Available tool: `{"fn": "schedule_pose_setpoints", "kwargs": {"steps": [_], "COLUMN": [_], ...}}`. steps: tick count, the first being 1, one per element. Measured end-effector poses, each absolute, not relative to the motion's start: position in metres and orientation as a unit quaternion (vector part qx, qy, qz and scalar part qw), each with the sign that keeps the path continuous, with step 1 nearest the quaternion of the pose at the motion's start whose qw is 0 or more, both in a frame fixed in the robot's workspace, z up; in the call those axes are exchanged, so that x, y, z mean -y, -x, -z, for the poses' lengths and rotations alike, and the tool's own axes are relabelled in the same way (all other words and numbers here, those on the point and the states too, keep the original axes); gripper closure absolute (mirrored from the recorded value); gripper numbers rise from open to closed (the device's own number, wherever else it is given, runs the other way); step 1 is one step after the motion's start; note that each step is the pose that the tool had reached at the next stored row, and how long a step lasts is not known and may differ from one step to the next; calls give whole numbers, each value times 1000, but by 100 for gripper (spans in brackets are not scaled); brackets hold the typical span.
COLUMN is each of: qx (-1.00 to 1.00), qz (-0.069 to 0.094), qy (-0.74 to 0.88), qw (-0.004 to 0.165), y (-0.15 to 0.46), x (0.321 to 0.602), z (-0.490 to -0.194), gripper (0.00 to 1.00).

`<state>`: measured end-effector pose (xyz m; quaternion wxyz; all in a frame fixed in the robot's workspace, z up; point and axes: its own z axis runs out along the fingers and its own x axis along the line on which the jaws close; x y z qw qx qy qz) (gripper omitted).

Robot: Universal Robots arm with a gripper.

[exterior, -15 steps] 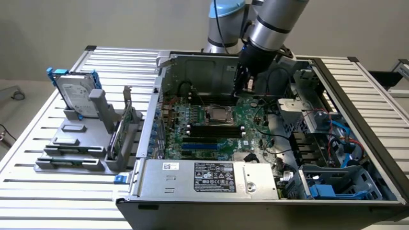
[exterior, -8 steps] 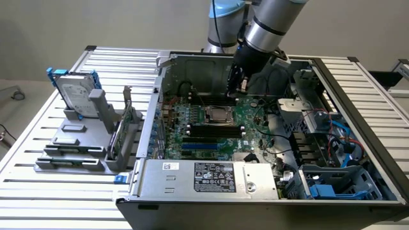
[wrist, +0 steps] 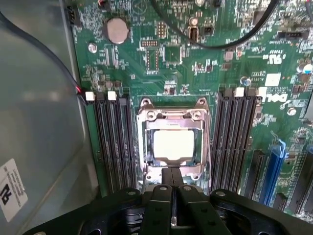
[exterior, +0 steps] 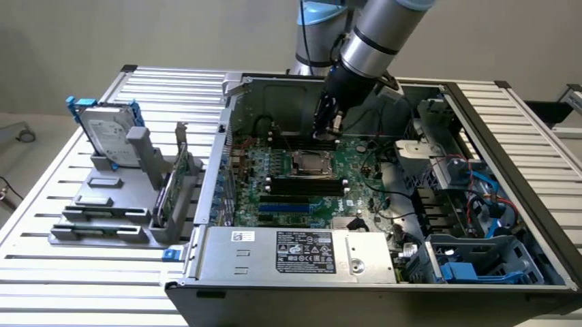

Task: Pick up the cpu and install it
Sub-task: 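Close the cpu cover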

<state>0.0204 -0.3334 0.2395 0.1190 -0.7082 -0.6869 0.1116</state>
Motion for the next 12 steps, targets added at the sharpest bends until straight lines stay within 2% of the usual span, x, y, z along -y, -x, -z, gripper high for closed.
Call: {"fn": "schedule_pose_setpoints", "kwargs": {"steps": [12], "qx": [685], "qz": [-115], "qy": [709], "qw": [123], "y": [0], "x": [339], "z": [-220], "gripper": [89]}}
